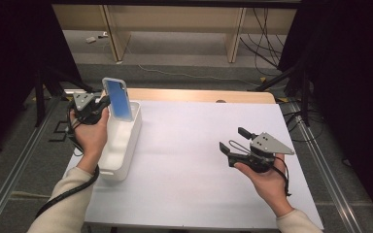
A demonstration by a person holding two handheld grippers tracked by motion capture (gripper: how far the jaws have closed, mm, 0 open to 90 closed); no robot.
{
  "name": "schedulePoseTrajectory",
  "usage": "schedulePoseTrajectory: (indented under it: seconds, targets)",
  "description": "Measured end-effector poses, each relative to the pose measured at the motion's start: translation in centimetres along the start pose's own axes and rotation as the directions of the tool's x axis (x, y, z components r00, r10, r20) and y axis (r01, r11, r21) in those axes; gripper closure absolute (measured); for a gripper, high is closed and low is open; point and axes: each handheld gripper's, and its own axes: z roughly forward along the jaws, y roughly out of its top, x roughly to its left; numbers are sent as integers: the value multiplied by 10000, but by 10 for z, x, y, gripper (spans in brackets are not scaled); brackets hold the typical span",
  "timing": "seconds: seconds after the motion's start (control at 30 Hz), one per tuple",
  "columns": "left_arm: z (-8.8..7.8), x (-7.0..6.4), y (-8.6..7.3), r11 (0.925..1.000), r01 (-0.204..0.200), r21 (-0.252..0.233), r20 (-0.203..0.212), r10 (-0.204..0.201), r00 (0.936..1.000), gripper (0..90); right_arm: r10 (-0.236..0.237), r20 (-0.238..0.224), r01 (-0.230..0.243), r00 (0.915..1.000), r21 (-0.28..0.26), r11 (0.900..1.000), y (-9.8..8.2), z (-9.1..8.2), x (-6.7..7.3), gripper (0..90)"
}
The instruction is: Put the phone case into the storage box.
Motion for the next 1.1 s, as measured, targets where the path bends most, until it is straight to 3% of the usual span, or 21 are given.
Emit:
schedulePoseTrajectory:
  seconds: [0.23,0.27,0.3,0.57,0.63,0.7,0.73,0.8,1.07,1.1]
  targets:
    - [8,1,2,10000,26,66,-151,-25,9999,886,-107,-3,107,9999,-89,9999,-1,-2,1,199]
    - [9,1,2,10000,8,86,-165,-7,9999,886,94,-139,-94,9999,12,10000,-2,-3,2,199]
    - [11,1,2,10000,10,86,-183,-8,9998,886,-119,-38,119,9999,-88,9999,-2,-3,1,199]
    - [22,3,2,9996,54,263,-357,-44,9994,885,116,-102,-114,9999,109,9999,-5,-8,3,199]
    - [25,4,1,9994,85,321,-436,-71,9990,886,-33,-120,31,9999,-172,9998,-6,-6,1,199]
    - [27,4,1,9994,96,332,-467,-81,9989,886,164,-111,-163,9998,116,9998,-7,-8,2,199]
    - [28,5,1,9992,115,381,-515,-96,9986,886,-46,-84,46,10000,30,10000,-7,-8,1,199]
    - [31,6,0,9990,95,427,-562,-71,9984,886,99,-144,-97,9998,193,9998,-8,-9,2,199]
    - [38,7,0,9983,140,561,-634,-105,9979,886,151,-132,-149,9998,135,9998,-8,-10,3,199]
    - [39,7,0,9983,107,575,-628,-71,9980,885,-56,-70,55,10000,-20,10000,-8,-9,2,199]
